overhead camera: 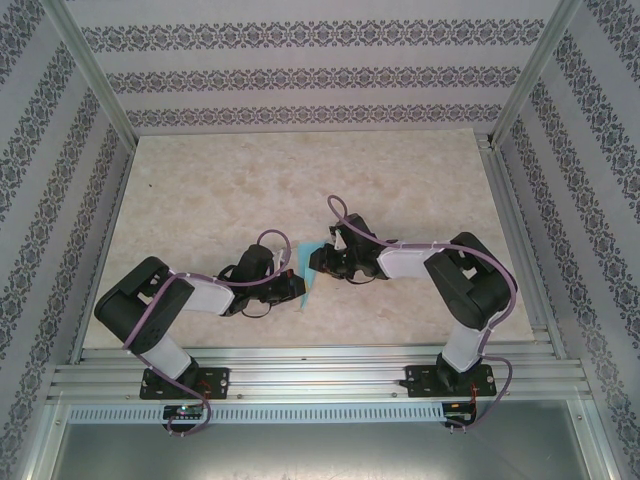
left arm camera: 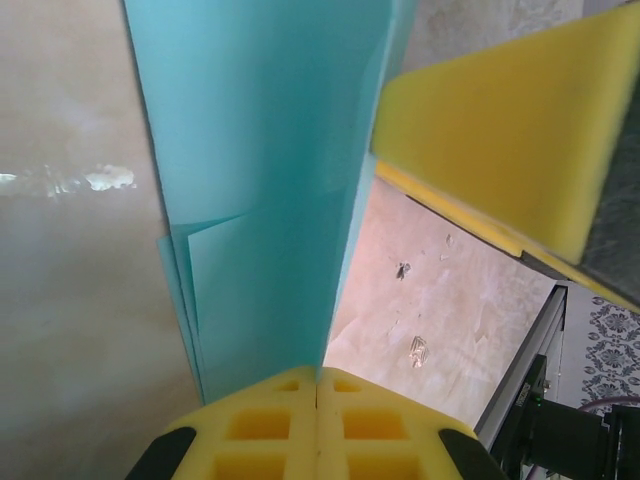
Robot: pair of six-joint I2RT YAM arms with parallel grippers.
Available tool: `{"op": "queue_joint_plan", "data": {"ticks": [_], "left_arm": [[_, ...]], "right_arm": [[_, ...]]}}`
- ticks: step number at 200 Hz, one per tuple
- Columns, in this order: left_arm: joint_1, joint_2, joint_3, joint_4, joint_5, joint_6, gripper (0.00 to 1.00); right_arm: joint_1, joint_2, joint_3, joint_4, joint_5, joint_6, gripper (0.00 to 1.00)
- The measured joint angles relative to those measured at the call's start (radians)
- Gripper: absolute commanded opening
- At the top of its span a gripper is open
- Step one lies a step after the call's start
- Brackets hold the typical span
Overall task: Fold a paper plane with a square sheet of paper (fold left side to right side)
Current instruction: Fold the wing for the fifth time at the center of the table.
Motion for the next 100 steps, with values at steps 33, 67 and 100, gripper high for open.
{"op": "queue_joint_plan", "data": {"ticks": [33, 67, 100], "left_arm": [[0.0, 0.003, 0.0, 0.001, 0.0, 0.0, 0.09], [0.0, 0.002, 0.0, -0.001, 0.0, 0.001, 0.18], [0.001, -0.032, 0.005, -0.054, -0.001, 0.021, 0.3]], "right_arm": [[0.0, 0.012, 0.0, 0.0, 0.0, 0.0, 0.33], [0.0, 0.023, 0.005, 0.0, 0.0, 0.0, 0.33], [0.0, 0.027, 0.011, 0.0, 0.0, 0.0, 0.33]]}}
